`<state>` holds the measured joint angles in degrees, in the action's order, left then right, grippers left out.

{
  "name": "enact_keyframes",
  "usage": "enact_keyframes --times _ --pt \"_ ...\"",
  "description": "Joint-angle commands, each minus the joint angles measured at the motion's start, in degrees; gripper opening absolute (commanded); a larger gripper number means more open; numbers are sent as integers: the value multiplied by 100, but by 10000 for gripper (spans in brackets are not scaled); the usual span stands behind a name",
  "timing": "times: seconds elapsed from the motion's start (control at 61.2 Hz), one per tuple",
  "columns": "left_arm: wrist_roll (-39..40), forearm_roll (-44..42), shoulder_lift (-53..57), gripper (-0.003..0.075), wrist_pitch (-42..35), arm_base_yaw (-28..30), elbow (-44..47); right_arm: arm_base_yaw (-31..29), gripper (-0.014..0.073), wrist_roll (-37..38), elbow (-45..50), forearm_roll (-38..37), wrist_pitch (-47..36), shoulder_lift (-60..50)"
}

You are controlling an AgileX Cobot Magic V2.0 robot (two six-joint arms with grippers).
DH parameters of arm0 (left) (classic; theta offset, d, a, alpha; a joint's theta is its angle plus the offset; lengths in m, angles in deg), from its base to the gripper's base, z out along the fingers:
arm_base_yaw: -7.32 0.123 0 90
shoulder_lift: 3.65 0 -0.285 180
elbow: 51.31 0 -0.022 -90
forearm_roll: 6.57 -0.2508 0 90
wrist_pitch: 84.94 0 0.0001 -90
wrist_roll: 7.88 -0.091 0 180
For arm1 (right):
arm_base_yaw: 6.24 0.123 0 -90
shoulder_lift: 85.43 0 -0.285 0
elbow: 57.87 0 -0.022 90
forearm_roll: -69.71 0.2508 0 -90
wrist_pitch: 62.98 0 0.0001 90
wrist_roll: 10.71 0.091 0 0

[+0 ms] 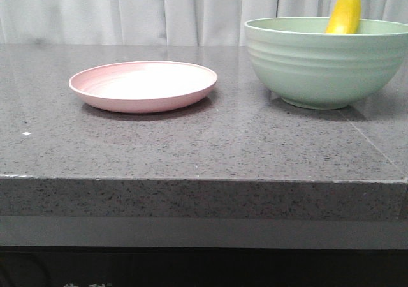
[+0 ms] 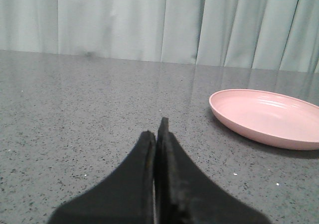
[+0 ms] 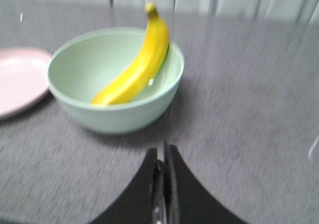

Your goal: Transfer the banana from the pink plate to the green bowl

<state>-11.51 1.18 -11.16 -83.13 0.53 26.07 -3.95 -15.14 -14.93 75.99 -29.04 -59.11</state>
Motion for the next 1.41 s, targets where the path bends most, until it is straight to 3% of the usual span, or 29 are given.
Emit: enact_keyframes --times 0.0,0.229,0.507,0.703,1.046,1.389 --pt "53 52 151 -18 -490 -52 31 -1 -68 12 376 -87 -1391 -254" --pt "53 52 151 -18 -490 -52 31 -1 -68 12 1869 -91 -2629 -1279" --pt "53 52 151 -18 -490 -52 31 -1 -68 12 2932 -99 -2747 -2031" --pt "53 52 141 -18 -490 -52 31 -27 -68 18 3486 -107 -3285 -2051" --pt "53 52 141 -18 -490 -52 31 -131 -68 571 3562 -266 -3632 -2051" --pt "53 52 141 -18 -490 -52 31 -285 -68 583 3562 -318 -3632 -2051"
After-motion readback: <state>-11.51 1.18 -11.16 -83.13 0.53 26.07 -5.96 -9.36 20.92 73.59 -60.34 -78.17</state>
